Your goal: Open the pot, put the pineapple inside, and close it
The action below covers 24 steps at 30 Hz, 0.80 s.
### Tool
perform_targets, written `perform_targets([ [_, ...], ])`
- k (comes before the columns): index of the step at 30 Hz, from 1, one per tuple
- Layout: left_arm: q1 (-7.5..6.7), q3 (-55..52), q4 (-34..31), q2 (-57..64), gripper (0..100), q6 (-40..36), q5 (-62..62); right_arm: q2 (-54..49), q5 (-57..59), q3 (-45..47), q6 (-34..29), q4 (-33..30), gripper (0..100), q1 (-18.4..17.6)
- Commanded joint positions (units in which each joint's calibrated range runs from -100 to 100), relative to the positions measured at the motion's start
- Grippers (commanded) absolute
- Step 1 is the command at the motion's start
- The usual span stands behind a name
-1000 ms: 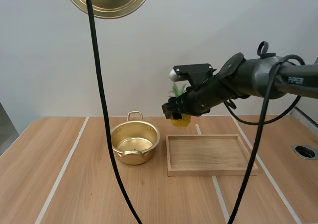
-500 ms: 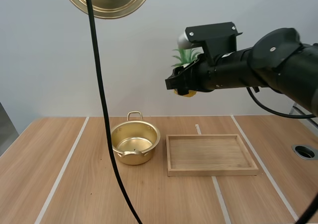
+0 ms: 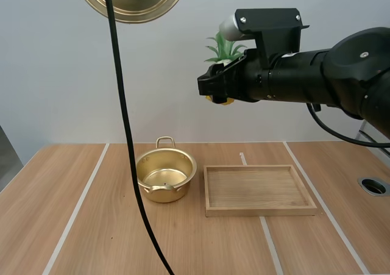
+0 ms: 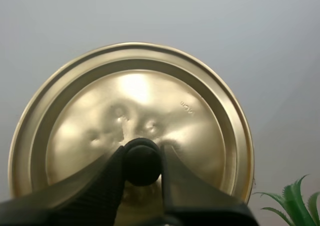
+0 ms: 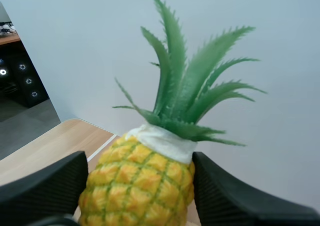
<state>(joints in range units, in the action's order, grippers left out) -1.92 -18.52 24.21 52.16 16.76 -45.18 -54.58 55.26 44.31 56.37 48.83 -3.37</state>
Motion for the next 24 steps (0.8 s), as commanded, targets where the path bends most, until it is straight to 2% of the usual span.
perform_targets([
  [1,-0.15,0.55,0.40,0.48,0,-0.50,2.06,0.61,0.34,0.04,2.46,1.59,0,-0.10],
  [5,-0.15,0.55,0.40,0.48,0,-0.50,2.06,3.58,2.82,0.04,3.13,3.04,0,-0.10],
  [13,-0.15,0.55,0.40,0.48,0,-0.50,2.06,9.74,5.43,0.04,10.23,8.45,0,-0.27],
  [24,-0.15,0.55,0.40,0.48,0,-0.50,2.06,16.95,5.43,0.04,13.23,8.69,0,-4.31],
])
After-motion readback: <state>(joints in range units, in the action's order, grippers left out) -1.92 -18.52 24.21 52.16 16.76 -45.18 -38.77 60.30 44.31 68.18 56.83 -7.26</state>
